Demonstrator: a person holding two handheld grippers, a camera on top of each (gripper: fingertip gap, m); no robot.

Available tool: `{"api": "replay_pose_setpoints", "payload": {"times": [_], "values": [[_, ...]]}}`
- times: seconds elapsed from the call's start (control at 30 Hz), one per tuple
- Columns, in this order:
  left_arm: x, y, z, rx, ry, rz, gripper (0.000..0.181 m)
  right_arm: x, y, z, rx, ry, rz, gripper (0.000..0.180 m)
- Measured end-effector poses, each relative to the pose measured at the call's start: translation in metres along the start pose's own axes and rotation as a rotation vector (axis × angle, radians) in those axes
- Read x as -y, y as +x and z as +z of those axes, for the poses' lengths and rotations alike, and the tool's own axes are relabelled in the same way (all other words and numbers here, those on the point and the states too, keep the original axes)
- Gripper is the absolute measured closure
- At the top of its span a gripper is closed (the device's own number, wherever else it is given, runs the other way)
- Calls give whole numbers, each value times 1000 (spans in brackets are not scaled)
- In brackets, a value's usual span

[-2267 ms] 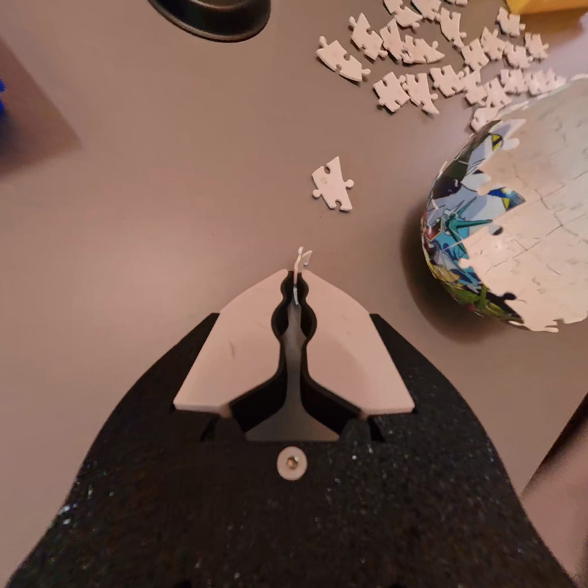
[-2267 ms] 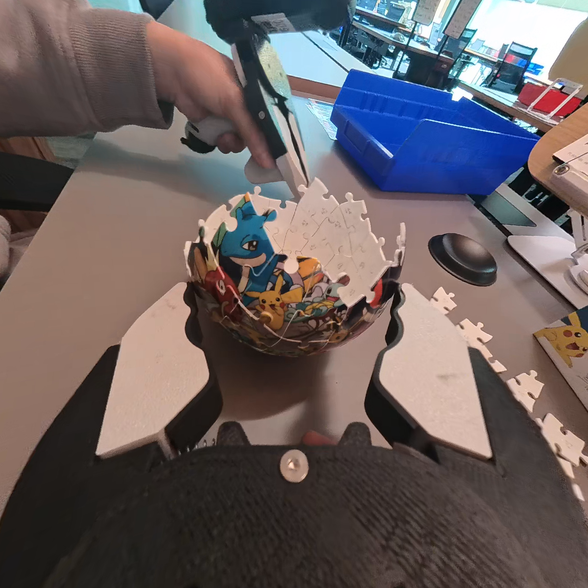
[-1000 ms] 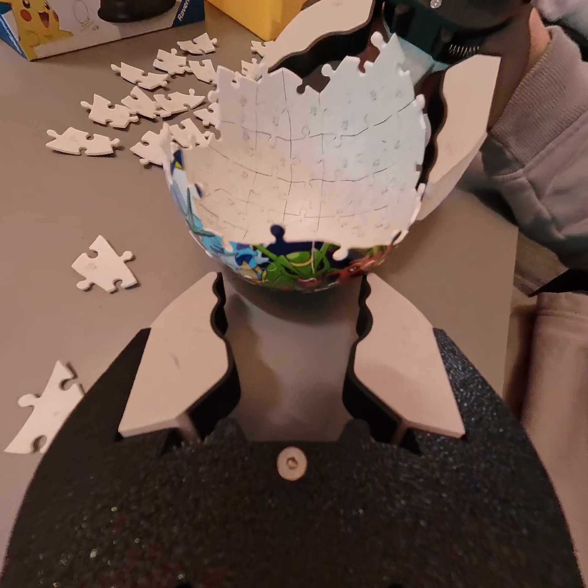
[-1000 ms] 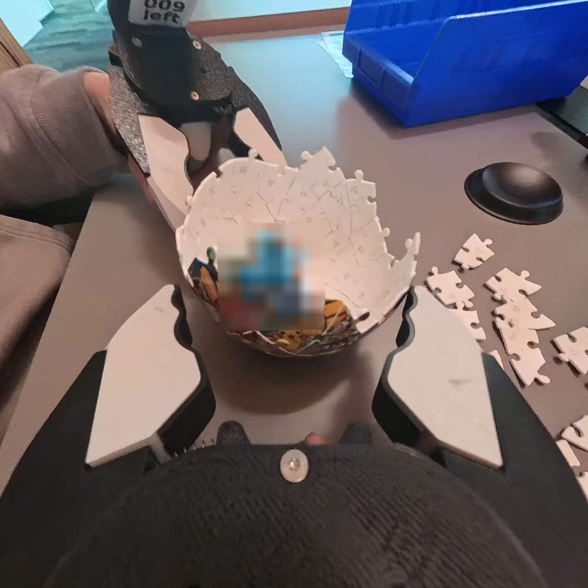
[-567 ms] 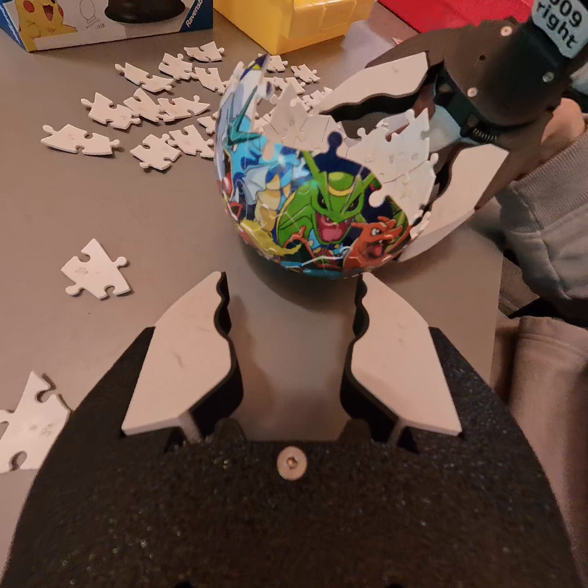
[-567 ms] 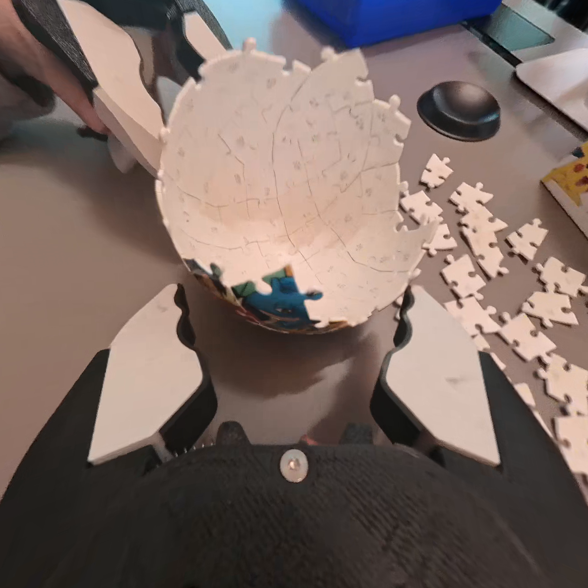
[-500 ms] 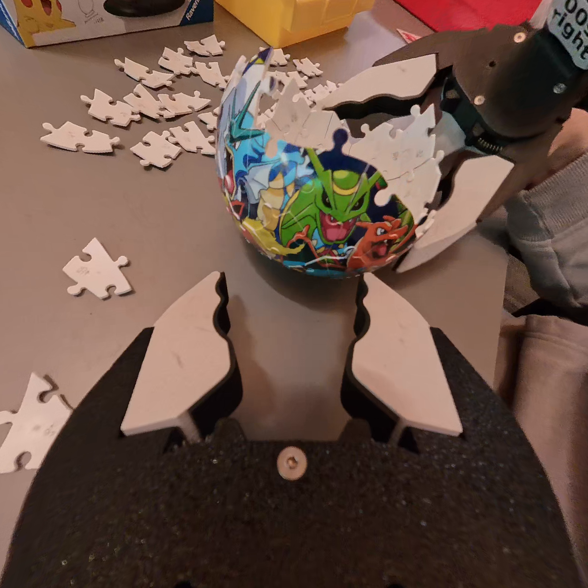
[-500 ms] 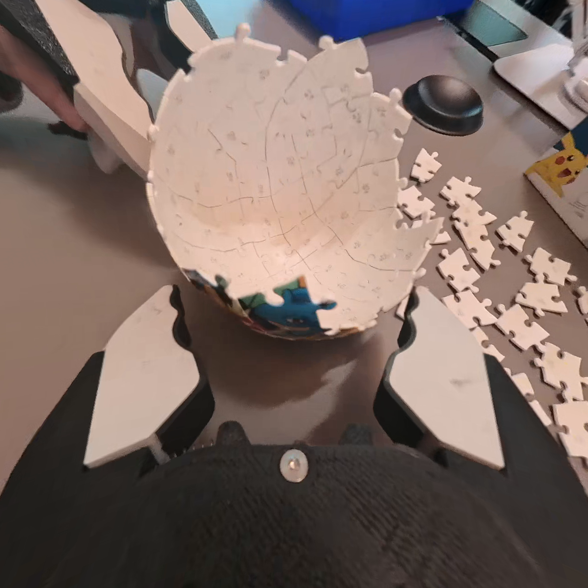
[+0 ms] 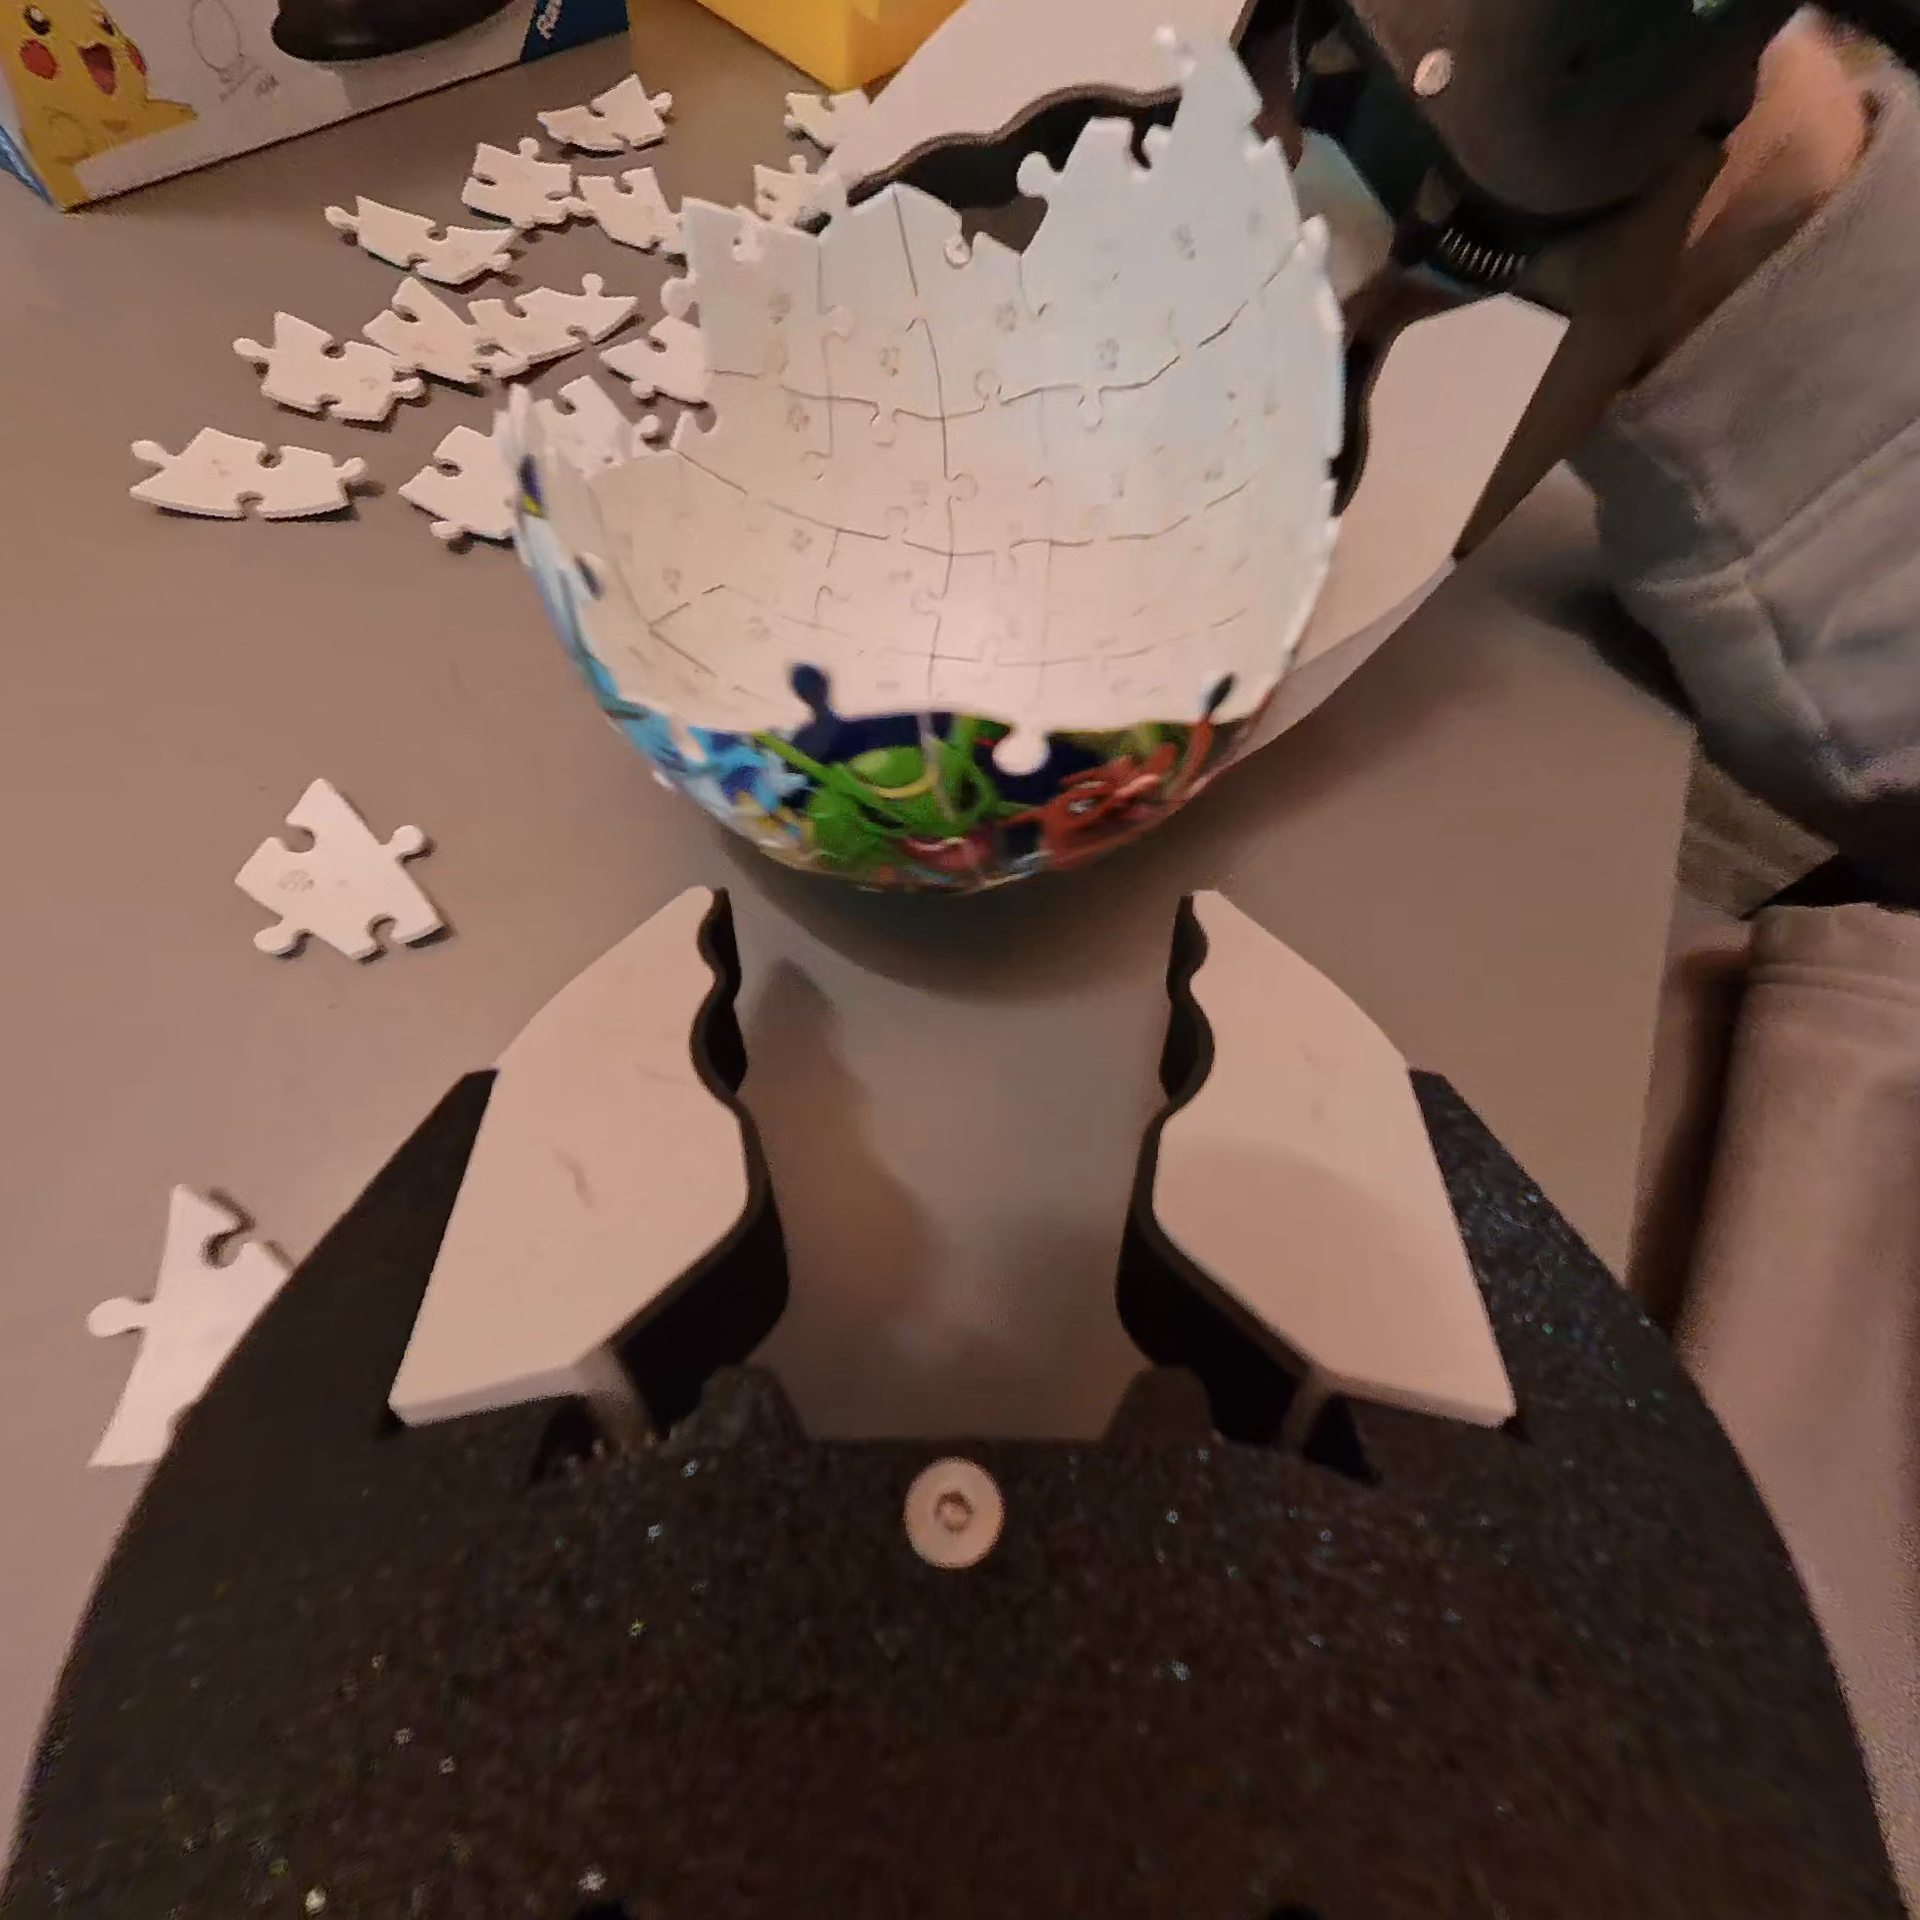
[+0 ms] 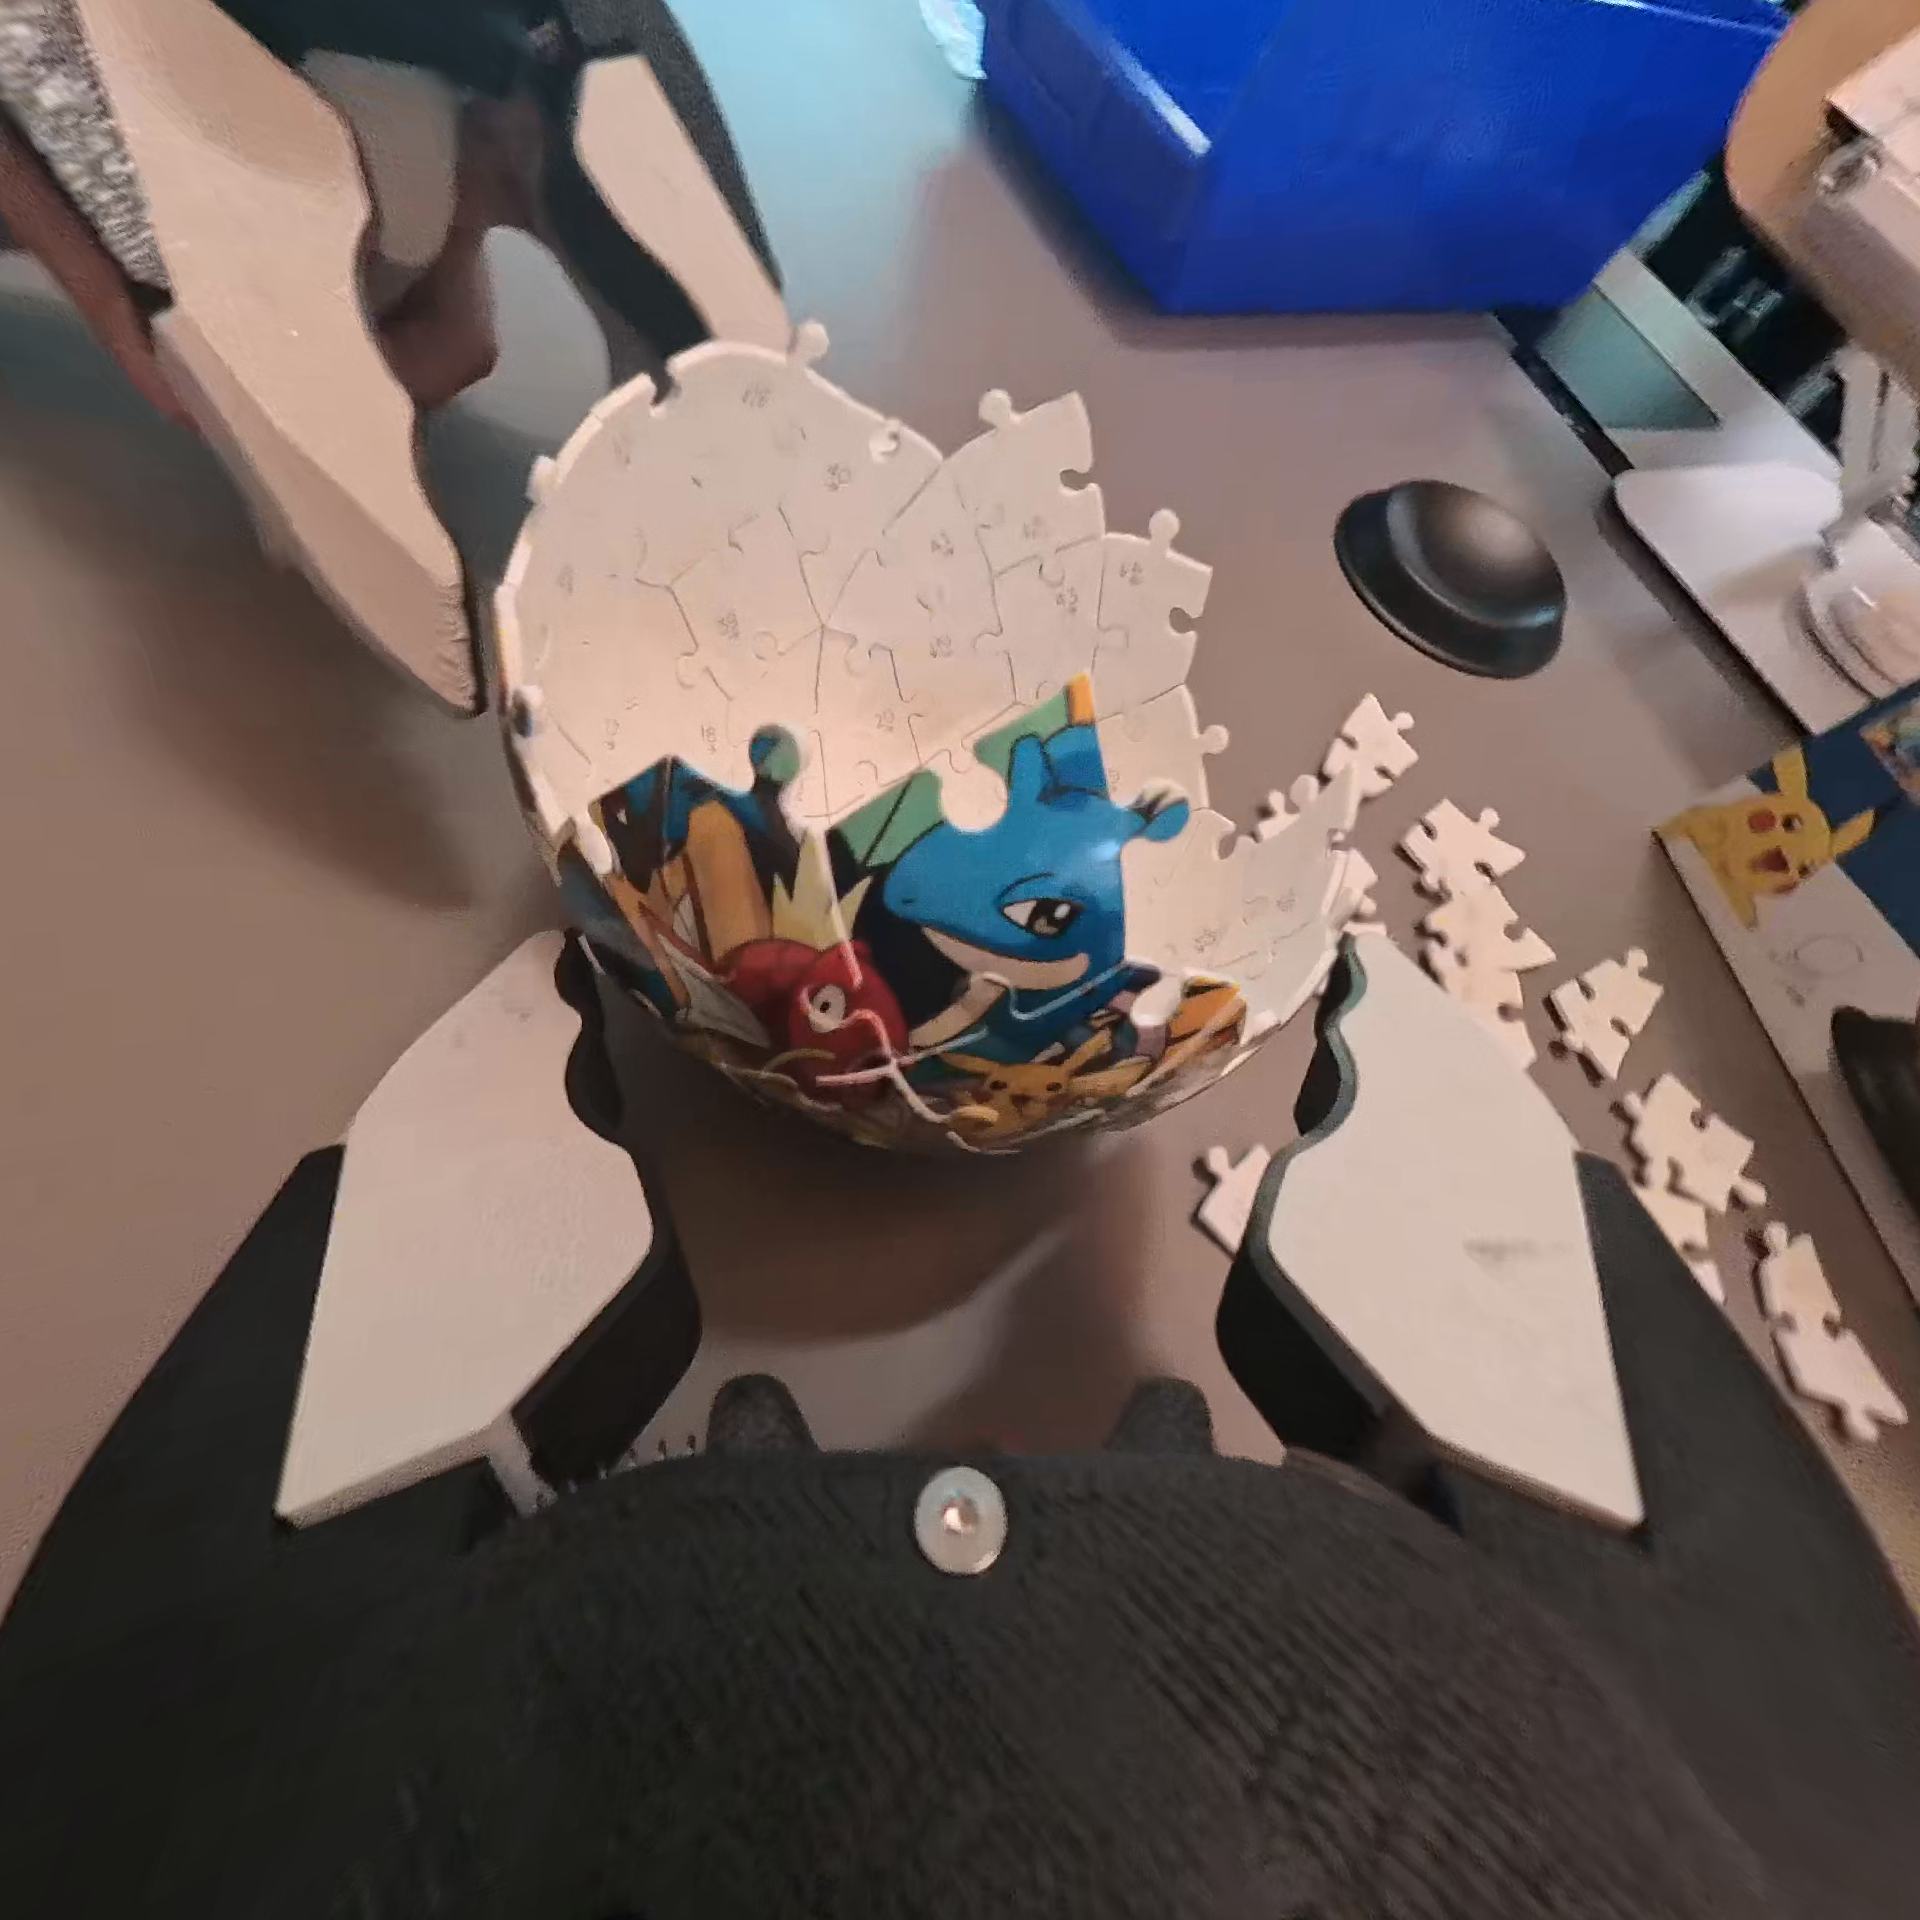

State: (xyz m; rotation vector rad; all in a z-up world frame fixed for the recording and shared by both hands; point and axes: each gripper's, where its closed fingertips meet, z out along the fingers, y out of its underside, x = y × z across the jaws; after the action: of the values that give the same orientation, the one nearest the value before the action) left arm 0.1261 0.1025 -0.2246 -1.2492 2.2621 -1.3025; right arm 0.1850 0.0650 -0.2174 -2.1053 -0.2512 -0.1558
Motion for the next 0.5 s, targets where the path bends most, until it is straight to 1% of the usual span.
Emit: {"api": "replay_pose_setpoints", "payload": {"times": [0.13, 0.27, 0.33, 0.43, 0.5], "values": [[-7, -10, 3, -3, -52, -8, 94, 3, -1, 1, 108, 4, -71, 52], [-9, -5, 10, -49, -69, 7, 91, 16, -7, -3, 259, 48, -81, 59], [-11, -2, 12, -52, -72, 24, 91, 19, -8, -3, 312, 34, -87, 59], [-12, -7, 15, -13, -78, 7, 91, 21, -3, 2, 328, 19, -76, 59], [-9, -11, 15, 3, -63, -26, 91, 20, 3, 3, 307, 13, -47, 58]]}}
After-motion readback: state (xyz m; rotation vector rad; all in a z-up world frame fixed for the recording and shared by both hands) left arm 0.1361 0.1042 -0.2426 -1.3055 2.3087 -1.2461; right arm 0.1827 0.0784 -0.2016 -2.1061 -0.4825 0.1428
